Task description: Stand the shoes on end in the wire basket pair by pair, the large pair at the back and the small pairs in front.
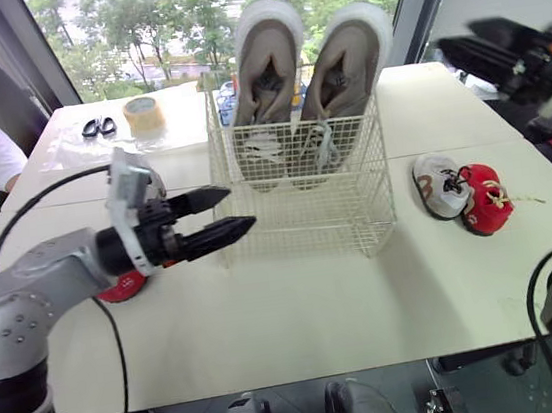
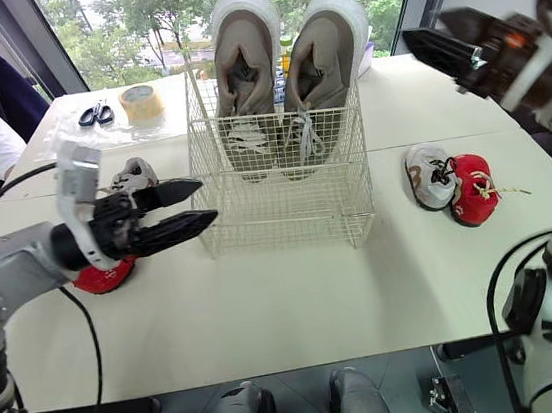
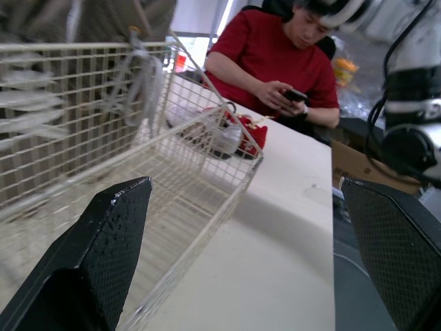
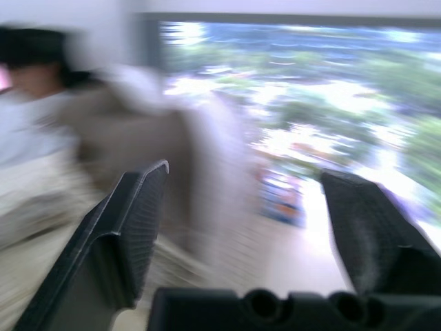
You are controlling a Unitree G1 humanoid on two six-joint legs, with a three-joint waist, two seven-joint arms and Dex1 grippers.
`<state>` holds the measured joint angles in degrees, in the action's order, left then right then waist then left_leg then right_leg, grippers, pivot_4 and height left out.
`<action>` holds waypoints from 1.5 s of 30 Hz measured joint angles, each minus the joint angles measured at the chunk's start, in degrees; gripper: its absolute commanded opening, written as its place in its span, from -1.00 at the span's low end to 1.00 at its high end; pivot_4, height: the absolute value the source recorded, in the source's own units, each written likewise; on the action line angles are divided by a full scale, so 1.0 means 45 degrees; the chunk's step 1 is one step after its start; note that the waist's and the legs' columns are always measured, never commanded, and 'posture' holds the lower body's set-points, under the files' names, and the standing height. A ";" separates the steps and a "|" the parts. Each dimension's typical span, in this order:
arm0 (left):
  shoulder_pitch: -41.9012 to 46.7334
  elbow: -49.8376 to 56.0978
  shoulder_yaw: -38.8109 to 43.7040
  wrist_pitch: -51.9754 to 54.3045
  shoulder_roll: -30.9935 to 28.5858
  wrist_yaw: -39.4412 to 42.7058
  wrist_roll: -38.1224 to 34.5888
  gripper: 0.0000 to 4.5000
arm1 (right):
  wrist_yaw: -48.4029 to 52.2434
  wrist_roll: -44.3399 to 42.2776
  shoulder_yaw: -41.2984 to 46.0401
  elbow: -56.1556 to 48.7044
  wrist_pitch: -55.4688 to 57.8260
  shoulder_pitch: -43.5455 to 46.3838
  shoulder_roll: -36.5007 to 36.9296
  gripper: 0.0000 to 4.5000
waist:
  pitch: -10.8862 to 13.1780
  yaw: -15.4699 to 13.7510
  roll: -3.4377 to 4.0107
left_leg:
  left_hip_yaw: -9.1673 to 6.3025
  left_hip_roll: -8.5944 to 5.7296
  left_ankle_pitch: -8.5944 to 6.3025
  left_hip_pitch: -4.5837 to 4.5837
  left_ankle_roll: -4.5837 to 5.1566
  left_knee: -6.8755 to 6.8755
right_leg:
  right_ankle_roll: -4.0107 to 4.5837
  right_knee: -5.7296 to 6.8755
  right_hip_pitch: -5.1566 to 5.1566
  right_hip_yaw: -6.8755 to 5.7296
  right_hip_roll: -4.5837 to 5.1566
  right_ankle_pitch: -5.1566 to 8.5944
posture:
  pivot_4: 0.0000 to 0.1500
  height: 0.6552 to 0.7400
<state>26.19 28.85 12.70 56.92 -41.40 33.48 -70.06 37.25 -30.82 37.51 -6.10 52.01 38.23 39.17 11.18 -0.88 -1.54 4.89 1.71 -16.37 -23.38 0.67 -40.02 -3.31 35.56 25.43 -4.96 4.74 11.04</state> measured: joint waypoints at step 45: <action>-0.2516 0.1907 -0.0802 -0.0618 -0.0785 -0.1705 -0.2308 1.00 | -0.4323 0.2069 -0.3397 0.1806 -0.5317 -0.5626 -0.3105 0.99 | -0.0039 0.0050 0.0188 | -0.0008 0.0006 -0.0024 0.0033 0.0041 0.0027 | 0.0083 -0.0041 -0.0016 0.0034 -0.0045 0.0042 | 1.00 1.00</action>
<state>14.87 37.43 9.10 54.14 -44.93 25.81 -80.45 17.79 -21.51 22.22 2.02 28.08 12.91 25.19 11.00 -0.66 -0.69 4.85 1.73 -16.48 -23.23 0.86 -39.90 -2.93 35.38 25.36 -4.80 4.53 11.23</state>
